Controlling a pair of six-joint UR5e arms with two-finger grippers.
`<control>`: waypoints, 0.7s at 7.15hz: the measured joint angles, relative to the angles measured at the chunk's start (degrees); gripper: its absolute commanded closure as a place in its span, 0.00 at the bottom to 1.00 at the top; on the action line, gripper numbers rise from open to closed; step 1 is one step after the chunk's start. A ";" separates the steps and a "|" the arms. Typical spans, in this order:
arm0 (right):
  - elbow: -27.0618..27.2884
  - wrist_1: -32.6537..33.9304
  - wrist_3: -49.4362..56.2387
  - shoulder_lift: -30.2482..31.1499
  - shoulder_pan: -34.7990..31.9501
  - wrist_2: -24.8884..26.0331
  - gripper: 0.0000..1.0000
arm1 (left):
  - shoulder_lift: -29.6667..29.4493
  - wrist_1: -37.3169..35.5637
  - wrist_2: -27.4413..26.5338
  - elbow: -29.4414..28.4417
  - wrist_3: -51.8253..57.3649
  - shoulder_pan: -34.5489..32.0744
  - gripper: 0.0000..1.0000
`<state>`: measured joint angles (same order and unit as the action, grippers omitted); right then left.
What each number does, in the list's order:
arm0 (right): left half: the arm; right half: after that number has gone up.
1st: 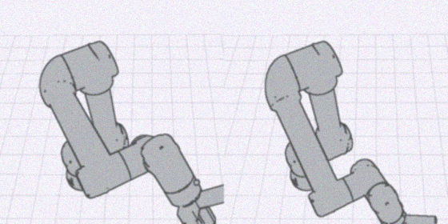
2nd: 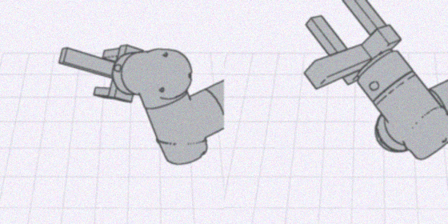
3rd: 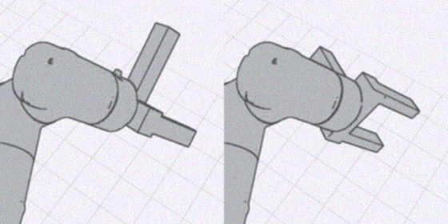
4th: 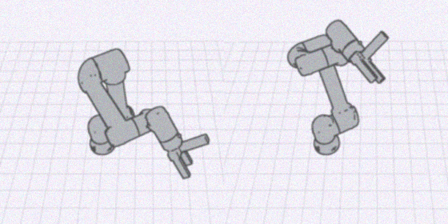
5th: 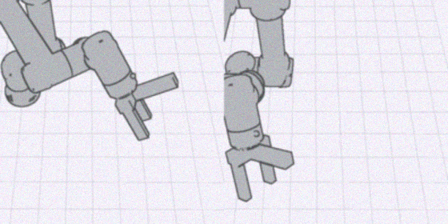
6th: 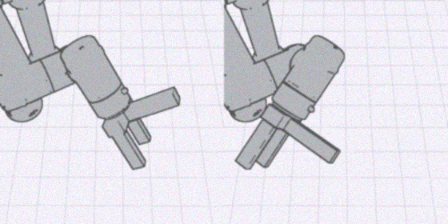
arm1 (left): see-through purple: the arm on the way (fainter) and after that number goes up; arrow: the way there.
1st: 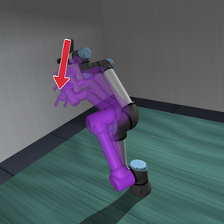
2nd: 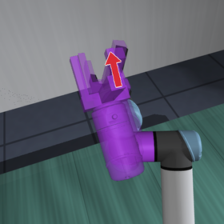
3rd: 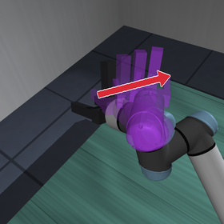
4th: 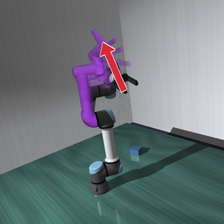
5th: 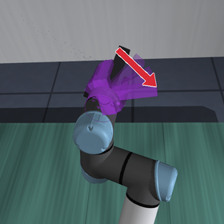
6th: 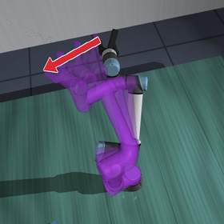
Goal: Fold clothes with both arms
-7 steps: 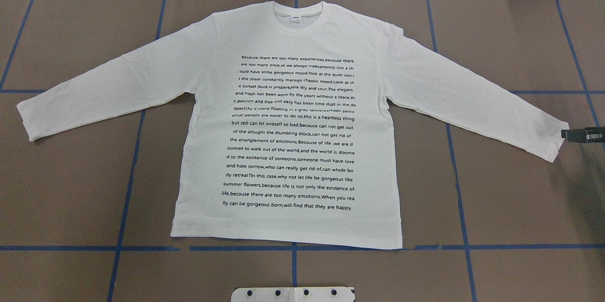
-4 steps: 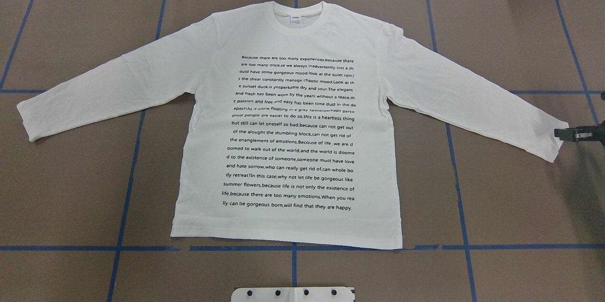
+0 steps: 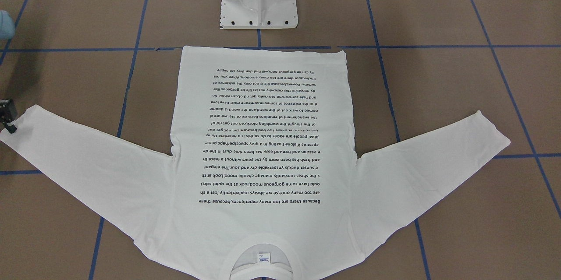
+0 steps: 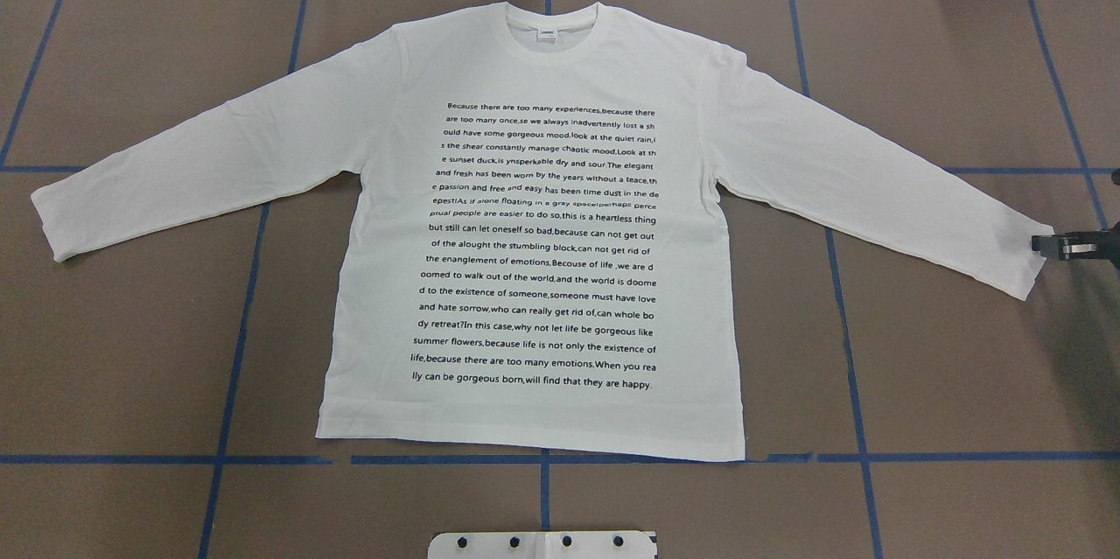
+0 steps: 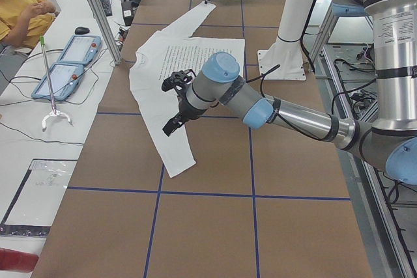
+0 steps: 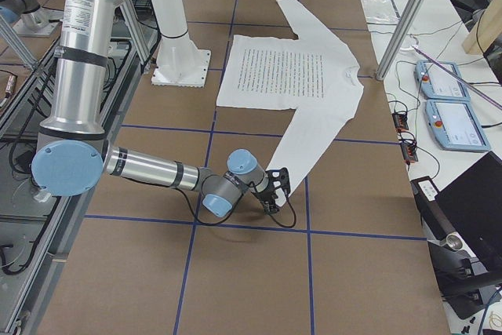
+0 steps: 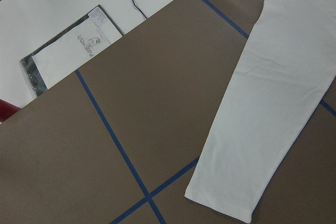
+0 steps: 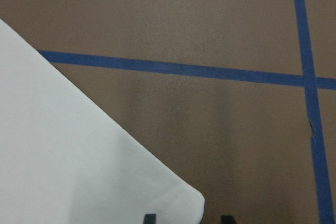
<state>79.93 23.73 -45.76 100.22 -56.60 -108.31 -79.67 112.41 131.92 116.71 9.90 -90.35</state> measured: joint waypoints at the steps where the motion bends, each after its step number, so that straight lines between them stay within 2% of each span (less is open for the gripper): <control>1: 0.03 0.02 -0.02 0.02 0.00 -0.02 1.00 | 0.08 0.00 0.00 0.03 0.04 -0.02 0.00; 3: 0.48 0.09 -0.01 0.06 -0.01 -0.38 1.00 | 0.30 0.00 0.00 0.14 0.19 -0.07 0.00; 5: 3.95 1.68 0.06 -0.15 -1.50 -3.34 1.00 | 0.44 0.00 0.00 0.05 0.28 -0.09 0.00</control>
<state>83.88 25.42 -45.69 100.07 -58.10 -111.66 -79.23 112.41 131.92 116.77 10.18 -90.44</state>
